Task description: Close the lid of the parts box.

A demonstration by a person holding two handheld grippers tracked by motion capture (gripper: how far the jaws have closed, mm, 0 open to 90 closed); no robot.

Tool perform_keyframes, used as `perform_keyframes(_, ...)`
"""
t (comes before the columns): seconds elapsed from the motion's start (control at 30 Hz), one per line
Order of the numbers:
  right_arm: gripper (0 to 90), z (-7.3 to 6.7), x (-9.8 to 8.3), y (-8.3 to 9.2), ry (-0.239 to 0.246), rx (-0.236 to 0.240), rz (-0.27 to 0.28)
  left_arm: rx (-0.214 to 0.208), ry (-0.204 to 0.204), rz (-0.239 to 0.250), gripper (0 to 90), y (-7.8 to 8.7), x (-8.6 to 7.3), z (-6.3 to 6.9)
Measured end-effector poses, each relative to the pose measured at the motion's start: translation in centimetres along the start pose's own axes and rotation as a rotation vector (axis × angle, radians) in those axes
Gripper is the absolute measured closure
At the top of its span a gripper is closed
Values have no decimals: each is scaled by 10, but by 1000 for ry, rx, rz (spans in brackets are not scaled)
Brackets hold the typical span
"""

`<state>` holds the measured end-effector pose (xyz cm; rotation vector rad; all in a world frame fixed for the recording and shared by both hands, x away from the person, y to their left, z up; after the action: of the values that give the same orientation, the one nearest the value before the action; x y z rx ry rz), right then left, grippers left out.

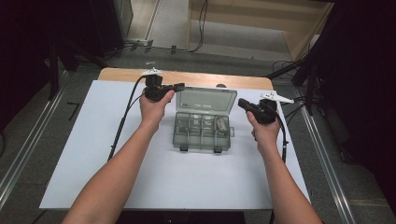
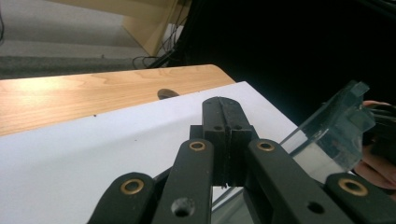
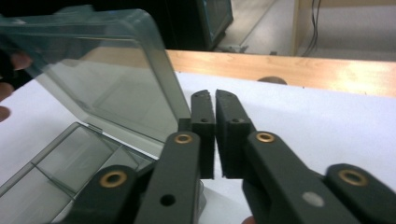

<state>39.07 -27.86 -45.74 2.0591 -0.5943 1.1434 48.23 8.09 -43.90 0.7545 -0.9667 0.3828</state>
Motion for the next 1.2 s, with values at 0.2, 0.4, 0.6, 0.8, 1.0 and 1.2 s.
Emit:
perform_keyframes(0.2, 879, -4, 6, -3, -46, 36, 17, -30, -3, -10, 893, 5, -7, 3)
perform_keyframes(0.4, 879, -10, 4, -4, -48, 42, 4, -37, -21, -17, 894, 13, -12, 9)
perform_keyframes(0.6, 878, -16, -1, 0, -42, 60, 13, -51, -36, -27, 894, 21, -20, 13)
perform_keyframes(0.8, 877, -23, -6, 9, -17, 73, 20, -75, -62, -42, 893, 32, -32, 20)
perform_keyframes(1.0, 877, -31, -18, 17, 8, 69, 13, -88, -84, -55, 893, 42, -50, 29)
perform_keyframes(1.2, 877, -44, -34, 22, 45, 71, -12, -80, -116, -62, 893, 53, -70, 36)
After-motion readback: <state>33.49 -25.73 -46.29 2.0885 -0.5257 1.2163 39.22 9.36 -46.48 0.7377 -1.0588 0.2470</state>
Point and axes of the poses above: each handheld gripper's, and its own axes: y roughly backward along the jaws, x roughly out of its top, z roughly to its right, the point moved 1 cm from there along -y, roughly forward along the jaws, and after that the axes turned 12 degrees about x, right-handed, at the moved point
